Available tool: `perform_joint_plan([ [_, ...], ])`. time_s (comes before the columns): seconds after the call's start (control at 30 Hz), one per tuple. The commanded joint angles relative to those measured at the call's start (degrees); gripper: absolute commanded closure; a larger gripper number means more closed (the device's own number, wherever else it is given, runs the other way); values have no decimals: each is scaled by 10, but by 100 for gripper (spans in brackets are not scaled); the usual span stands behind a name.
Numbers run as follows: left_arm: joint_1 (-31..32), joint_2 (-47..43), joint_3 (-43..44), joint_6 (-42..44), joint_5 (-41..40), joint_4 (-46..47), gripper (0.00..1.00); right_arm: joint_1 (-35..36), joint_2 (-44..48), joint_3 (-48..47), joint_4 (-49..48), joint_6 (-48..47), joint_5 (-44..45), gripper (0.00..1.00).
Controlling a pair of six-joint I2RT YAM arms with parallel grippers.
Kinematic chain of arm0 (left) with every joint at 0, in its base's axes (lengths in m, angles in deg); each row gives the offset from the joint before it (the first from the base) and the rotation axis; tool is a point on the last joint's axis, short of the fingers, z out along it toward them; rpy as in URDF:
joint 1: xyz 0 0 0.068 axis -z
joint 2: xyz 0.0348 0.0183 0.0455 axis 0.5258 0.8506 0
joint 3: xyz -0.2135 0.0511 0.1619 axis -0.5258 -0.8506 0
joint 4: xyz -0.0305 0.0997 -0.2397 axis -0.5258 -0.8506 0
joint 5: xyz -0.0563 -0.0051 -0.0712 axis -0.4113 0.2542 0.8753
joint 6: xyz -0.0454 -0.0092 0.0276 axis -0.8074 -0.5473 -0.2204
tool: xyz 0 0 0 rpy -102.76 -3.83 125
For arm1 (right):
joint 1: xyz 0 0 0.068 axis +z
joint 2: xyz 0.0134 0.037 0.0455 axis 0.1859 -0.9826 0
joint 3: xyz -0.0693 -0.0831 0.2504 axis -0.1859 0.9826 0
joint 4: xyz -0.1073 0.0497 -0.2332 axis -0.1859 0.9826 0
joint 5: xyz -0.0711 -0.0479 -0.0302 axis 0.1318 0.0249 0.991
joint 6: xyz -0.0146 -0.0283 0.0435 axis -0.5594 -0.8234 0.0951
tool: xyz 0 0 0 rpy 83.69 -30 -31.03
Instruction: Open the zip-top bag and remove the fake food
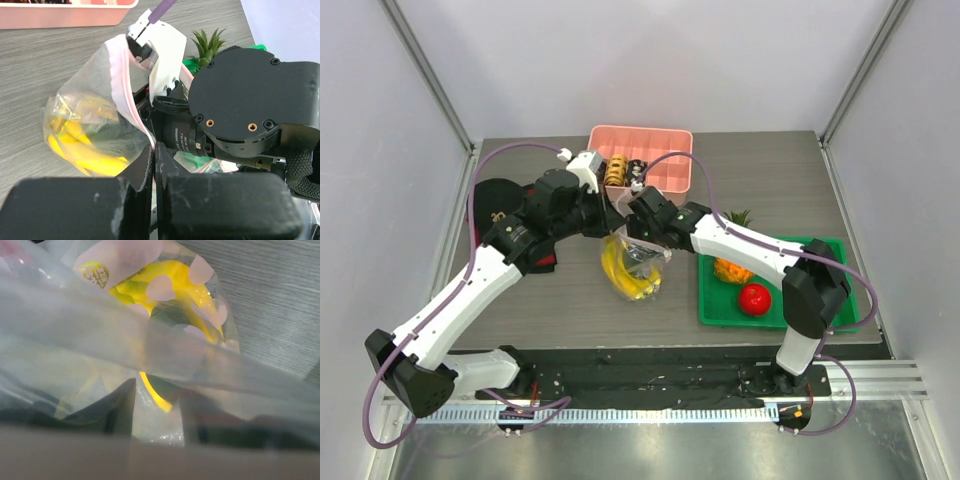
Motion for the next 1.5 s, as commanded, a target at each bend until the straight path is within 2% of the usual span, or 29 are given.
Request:
perform_joint_plan([
  [0.0, 1, -15, -1, 11, -12, 4, 100, 2, -9, -20, -24, -21, -13, 58],
  [0.17, 1, -13, -3, 11, -8, 5, 100, 4, -32, -3, -42, -37, -37, 56],
  [0.33, 1, -21, -23, 11, -8, 4, 100, 3, -50, 16, -63, -74, -25, 46],
  [0.5, 1, -33, -43, 10, -13, -1, 100, 9, -72, 21, -86, -88, -23, 42],
  [0.67, 0, -38, -51, 9, -17, -7, 100, 11, -79, 12, -135, -88, -7, 28],
  [0.83, 1, -38, -53, 10, -14, -11, 100, 12, -118, -1, -145, -87, -13, 26],
  [0.97, 0, -41, -53, 13, -19, -18, 100, 14, -116, -17, -127, -87, 9, 34],
  [1.07, 0, -42, -52, 15, -29, -25, 100, 13, -81, -23, -102, -85, 18, 53],
  [1.1, 0, -41, -51, 14, -37, -26, 100, 13, -68, -23, -95, -86, 19, 63],
  [1.17, -2, -39, -49, 14, -44, -34, 100, 12, -44, -21, -77, -82, 16, 71],
  [1.2, -3, -34, -47, 14, -51, -38, 100, 12, -22, -22, -71, -81, 11, 78],
  [1.3, -9, -26, -45, 12, -68, -47, 100, 12, 14, -34, -32, -73, -7, 85],
  [1.47, -12, -23, -47, 8, -52, -33, 100, 10, 47, -73, 11, -48, -3, 87],
])
